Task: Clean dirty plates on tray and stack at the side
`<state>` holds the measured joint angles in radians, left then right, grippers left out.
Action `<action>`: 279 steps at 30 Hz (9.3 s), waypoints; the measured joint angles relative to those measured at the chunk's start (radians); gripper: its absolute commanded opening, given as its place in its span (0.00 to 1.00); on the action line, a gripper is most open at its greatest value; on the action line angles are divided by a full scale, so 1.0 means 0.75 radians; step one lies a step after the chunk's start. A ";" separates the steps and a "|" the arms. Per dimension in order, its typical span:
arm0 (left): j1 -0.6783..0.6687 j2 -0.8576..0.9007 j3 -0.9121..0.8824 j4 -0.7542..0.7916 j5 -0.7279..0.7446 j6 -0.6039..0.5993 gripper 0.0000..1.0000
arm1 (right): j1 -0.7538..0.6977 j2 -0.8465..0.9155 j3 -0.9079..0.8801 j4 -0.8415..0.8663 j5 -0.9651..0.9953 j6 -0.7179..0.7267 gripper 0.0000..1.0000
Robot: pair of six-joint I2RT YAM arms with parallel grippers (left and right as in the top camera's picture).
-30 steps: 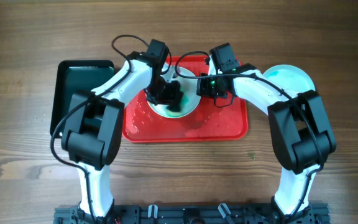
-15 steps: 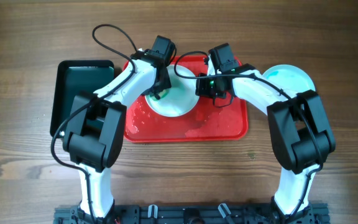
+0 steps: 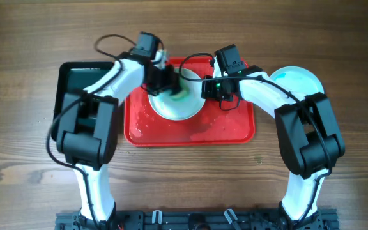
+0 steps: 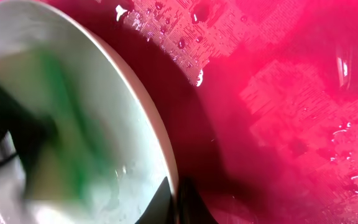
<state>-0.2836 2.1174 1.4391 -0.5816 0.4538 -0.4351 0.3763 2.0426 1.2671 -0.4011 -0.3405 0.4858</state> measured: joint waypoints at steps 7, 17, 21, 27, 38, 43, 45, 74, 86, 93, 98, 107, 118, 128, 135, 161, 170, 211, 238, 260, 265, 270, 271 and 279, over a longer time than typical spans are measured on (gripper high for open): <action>0.062 -0.019 0.199 -0.367 -0.421 -0.066 0.04 | 0.003 0.002 -0.001 0.011 -0.009 0.001 0.04; 0.114 -0.295 0.517 -0.652 -0.480 -0.065 0.04 | 0.006 -0.243 -0.013 -0.259 0.395 -0.048 0.04; 0.114 -0.258 0.459 -0.646 -0.480 -0.065 0.04 | 0.077 -0.534 -0.013 -0.351 0.895 -0.068 0.04; 0.114 -0.176 0.373 -0.620 -0.480 -0.065 0.04 | 0.341 -0.590 -0.013 -0.503 1.650 -0.093 0.04; 0.114 -0.174 0.357 -0.591 -0.480 -0.065 0.04 | 0.617 -0.590 -0.013 -0.360 2.326 -0.504 0.04; 0.114 -0.174 0.357 -0.591 -0.480 -0.065 0.04 | 0.618 -0.590 -0.013 -0.267 2.417 -0.636 0.04; 0.114 -0.174 0.357 -0.591 -0.480 -0.065 0.04 | 0.618 -0.590 -0.013 -0.258 2.423 -0.656 0.04; 0.114 -0.174 0.357 -0.585 -0.480 -0.065 0.04 | -0.006 -0.759 -0.013 -0.585 0.677 -0.219 0.04; 0.114 -0.174 0.357 -0.580 -0.480 -0.065 0.04 | -0.901 -0.772 -0.128 -0.635 0.411 -0.184 0.04; 0.114 -0.174 0.357 -0.566 -0.480 -0.065 0.04 | -1.070 -0.674 -0.372 -0.304 0.455 -0.147 0.51; 0.131 -0.175 0.365 -0.635 -0.480 -0.026 0.04 | -1.066 -0.614 -0.389 -0.273 0.281 -0.231 0.60; 0.476 -0.321 0.438 -0.921 -0.561 0.370 0.04 | -0.456 -0.614 -0.216 -0.233 0.009 -0.341 0.65; 0.531 -0.262 -0.035 -0.454 -0.582 0.619 0.60 | -0.235 -0.587 -0.215 -0.163 0.017 -0.296 0.68; 0.524 -0.330 0.126 -0.630 -0.584 0.593 1.00 | -0.235 -0.586 -0.212 -0.162 0.021 -0.357 0.81; 0.465 -0.634 0.234 -0.631 -0.584 0.487 1.00 | -0.235 -0.867 -0.050 -0.343 0.173 -0.426 0.87; 0.465 -0.619 0.234 -0.636 -0.584 0.482 1.00 | -0.433 -2.052 -0.859 0.137 0.406 -0.470 1.00; 0.465 -0.619 0.234 -0.632 -0.584 0.482 1.00 | -0.480 -2.596 -1.533 0.348 0.315 -0.470 1.00; 0.465 -0.831 0.173 -0.374 -0.585 0.482 1.00 | -0.480 -2.697 -1.664 0.513 0.346 -0.470 1.00; 0.517 -2.793 -1.876 0.950 -0.588 0.432 1.00 | -0.481 -2.694 -1.664 0.517 0.351 -0.470 1.00; 0.434 -2.805 -1.906 0.680 -0.583 0.432 1.00 | -0.481 -2.694 -1.664 0.517 0.351 -0.470 1.00; 0.434 -2.805 -1.906 0.680 -0.583 0.432 1.00 | -0.480 -2.694 -1.664 0.517 0.351 -0.470 1.00; 0.434 -2.805 -1.906 0.680 -0.583 0.432 1.00 | -0.481 -2.694 -1.664 0.517 0.351 -0.470 1.00; 0.434 -2.805 -1.906 0.680 -0.583 0.432 1.00 | -0.481 -2.694 -1.664 0.517 0.351 -0.470 1.00; 0.434 -2.805 -1.906 0.680 -0.583 0.432 1.00 | -0.480 -2.694 -1.664 0.517 0.351 -0.470 1.00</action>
<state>0.0418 0.0135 0.0093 -0.0715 0.0166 -0.1108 0.0162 0.0219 0.0189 -0.0135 -0.0769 0.1329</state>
